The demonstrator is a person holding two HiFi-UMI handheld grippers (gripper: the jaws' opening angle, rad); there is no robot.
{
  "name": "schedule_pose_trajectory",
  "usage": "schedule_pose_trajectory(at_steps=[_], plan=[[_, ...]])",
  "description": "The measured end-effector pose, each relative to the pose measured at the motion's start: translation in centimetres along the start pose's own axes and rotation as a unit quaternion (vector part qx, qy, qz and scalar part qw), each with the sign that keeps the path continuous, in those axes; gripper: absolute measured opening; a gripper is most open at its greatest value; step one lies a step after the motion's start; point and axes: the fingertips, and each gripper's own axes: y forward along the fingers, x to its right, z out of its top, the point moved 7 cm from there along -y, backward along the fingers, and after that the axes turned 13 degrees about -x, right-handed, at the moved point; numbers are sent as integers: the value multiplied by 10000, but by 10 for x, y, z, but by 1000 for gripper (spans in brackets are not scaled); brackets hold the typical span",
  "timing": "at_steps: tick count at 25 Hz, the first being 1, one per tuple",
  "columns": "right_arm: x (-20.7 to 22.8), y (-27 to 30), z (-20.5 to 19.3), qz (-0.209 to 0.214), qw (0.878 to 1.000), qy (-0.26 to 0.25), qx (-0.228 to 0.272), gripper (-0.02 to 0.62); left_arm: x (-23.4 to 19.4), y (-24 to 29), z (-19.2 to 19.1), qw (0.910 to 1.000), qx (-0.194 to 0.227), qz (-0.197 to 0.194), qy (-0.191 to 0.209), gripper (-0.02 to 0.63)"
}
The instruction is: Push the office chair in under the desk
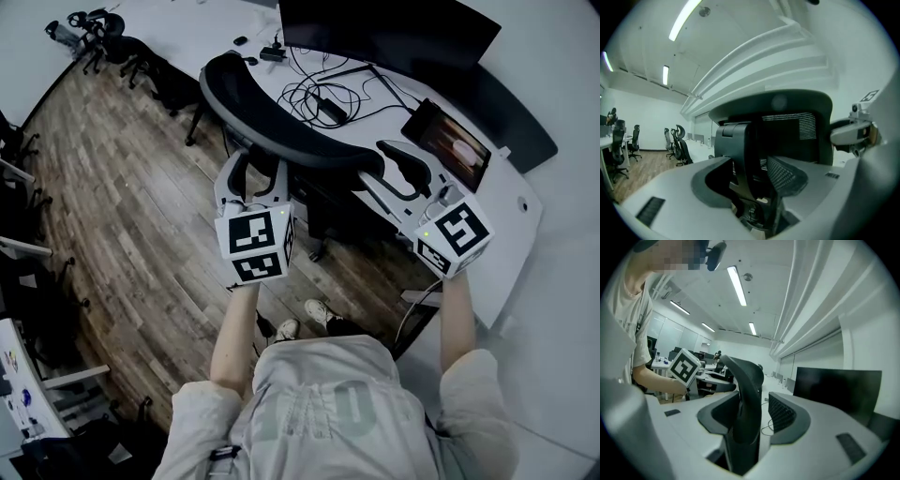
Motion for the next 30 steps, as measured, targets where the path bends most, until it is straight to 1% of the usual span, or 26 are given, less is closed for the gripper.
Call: schedule_pose_trajectory(at_steps=[4,6,8,12,15,16,19,20,21,24,27,30], plan=[[-12,-29,23,-501,9978,98,431,184,-2,-26,-2,9996,185,145,172,216],[-24,-44,33,-794,9943,202,678,184,-5,-45,-1,9991,324,187,193,216],[-37,-55,41,-998,9901,334,931,184,-8,-63,4,9983,498,201,236,216],[-67,-60,56,-1207,9788,685,1506,183,-13,-97,17,9934,999,326,456,210],[-95,-52,69,-1197,9720,813,1850,164,-16,-120,25,9888,1372,431,403,180],[-104,-47,72,-1177,9709,828,1913,148,-18,-127,26,9878,1428,497,375,151],[-128,-31,73,-1143,9706,921,1907,94,-23,-146,19,9866,1440,724,256,48],[-134,-25,71,-1101,9715,1002,1846,70,-24,-151,15,9866,1403,795,241,30],[-140,-18,68,-1027,9728,1103,1760,61,-26,-154,10,9868,1351,860,242,20],[-157,1,54,-792,9776,1326,1426,35,-30,-156,-7,9891,1133,914,197,17],[-173,15,43,-635,9834,1285,1114,21,-32,-155,-21,9916,938,880,113,17],[-181,24,38,-503,9868,1211,949,20,-33,-155,-25,9921,869,898,59,17]])
